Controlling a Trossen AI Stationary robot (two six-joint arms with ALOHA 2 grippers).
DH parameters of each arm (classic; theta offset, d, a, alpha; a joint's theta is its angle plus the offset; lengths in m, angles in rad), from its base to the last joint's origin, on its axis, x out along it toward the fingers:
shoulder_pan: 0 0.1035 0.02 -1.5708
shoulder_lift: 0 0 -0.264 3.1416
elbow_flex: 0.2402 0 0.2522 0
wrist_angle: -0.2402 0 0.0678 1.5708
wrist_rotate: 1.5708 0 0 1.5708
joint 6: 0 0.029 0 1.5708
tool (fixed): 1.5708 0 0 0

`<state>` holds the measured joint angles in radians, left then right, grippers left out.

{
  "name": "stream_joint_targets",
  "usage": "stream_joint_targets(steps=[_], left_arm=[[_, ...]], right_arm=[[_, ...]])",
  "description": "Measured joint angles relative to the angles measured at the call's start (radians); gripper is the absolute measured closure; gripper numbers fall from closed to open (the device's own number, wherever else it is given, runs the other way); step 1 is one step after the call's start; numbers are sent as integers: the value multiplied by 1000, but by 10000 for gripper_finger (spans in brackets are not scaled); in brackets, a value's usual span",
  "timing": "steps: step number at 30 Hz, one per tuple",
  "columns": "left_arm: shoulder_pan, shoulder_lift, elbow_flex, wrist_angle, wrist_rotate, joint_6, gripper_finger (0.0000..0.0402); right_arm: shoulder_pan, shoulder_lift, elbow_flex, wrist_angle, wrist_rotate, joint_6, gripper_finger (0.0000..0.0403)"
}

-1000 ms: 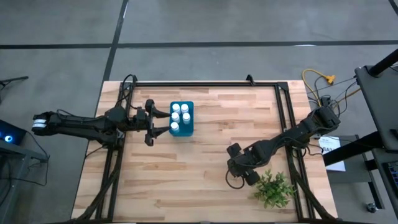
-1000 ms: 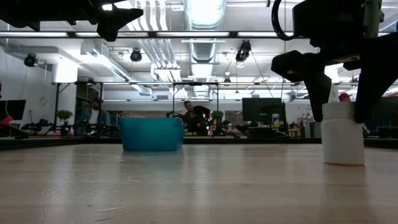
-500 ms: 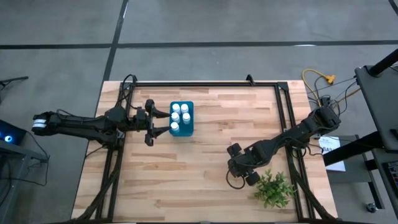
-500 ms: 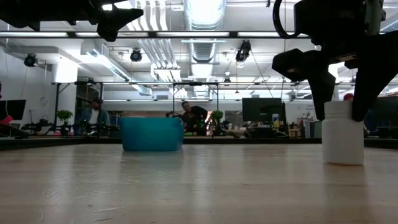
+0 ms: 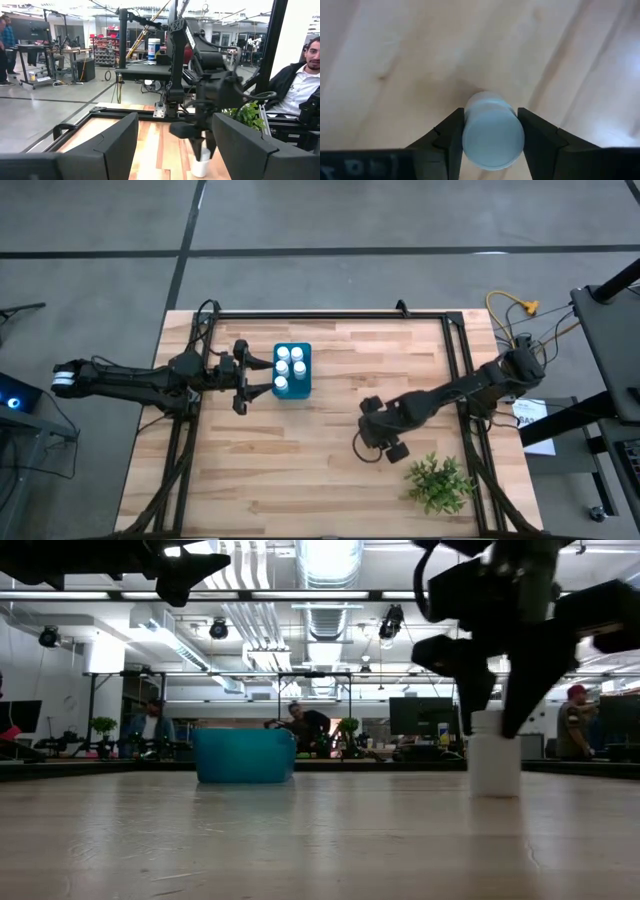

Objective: Pick and place pill bottles into a basket
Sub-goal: Put the white medicine bottle into the blue bin

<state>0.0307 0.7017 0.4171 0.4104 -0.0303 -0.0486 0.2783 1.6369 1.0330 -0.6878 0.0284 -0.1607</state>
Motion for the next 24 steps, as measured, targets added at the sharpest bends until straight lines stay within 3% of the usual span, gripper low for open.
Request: stream_joint_targets(steps=[15, 24], left_arm=[[0, 0, 0, 0, 0, 1, 163], [0, 0, 0, 0, 0, 2, 163]], right_arm=[[-164, 1, 29, 161, -1, -84, 255], [-206, 1, 145, 240, -3, -108, 255]])
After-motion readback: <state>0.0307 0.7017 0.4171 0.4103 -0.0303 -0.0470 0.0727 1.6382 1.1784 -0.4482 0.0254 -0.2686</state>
